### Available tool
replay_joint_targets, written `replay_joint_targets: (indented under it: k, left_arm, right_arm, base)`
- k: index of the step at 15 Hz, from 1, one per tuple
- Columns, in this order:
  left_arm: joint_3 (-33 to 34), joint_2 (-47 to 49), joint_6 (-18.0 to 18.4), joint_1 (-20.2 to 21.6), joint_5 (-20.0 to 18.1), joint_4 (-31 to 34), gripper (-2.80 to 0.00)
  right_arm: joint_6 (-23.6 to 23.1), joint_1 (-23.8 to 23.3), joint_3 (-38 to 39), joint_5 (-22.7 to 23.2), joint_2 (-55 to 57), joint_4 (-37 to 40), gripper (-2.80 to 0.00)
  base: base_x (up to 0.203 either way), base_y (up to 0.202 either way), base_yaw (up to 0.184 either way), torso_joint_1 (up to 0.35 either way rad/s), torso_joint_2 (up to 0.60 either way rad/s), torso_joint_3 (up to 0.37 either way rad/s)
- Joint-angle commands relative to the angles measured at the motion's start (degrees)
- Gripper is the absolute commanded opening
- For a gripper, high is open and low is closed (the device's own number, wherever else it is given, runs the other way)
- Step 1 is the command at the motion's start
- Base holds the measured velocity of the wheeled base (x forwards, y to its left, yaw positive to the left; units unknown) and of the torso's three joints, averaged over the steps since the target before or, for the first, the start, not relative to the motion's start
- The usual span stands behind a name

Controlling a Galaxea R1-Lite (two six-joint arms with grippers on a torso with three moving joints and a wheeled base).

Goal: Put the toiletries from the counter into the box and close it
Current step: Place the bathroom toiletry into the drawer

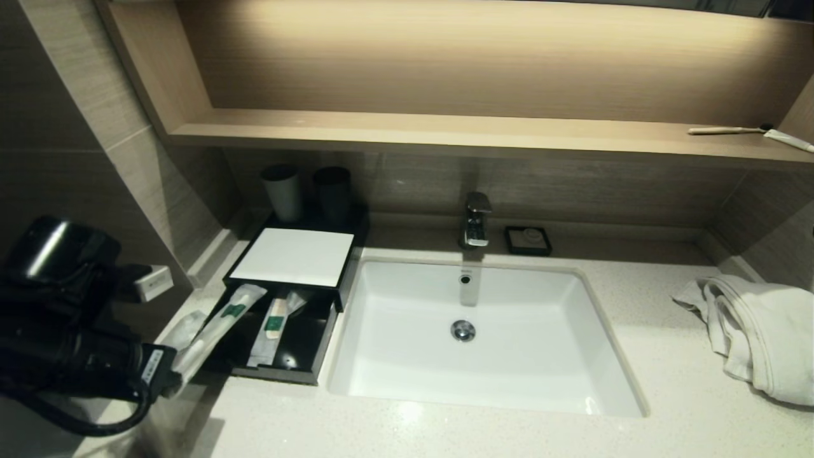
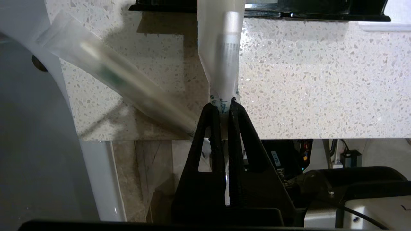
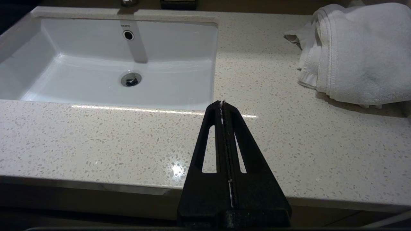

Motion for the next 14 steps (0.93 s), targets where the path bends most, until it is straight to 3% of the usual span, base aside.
replay_joint_targets:
  k: [1, 14]
  left_arm:
    - [-1.5, 2.7, 0.0, 0.4, 0.0, 0.6, -2.80]
    - [-9.7, 14.5, -0.1, 1.3, -0.2, 1.7, -2.80]
  right_arm:
    - [0.0, 0.0, 0.0, 0.0, 0.0, 0.0, -2.80]
    - [0.0, 0.0, 0.0, 0.0, 0.0, 0.0, -2.80]
  base:
    - [0.000, 0.000, 0.000, 0.000, 0.00, 0.000]
    - [0.000, 0.000, 0.000, 0.000, 0.00, 0.000]
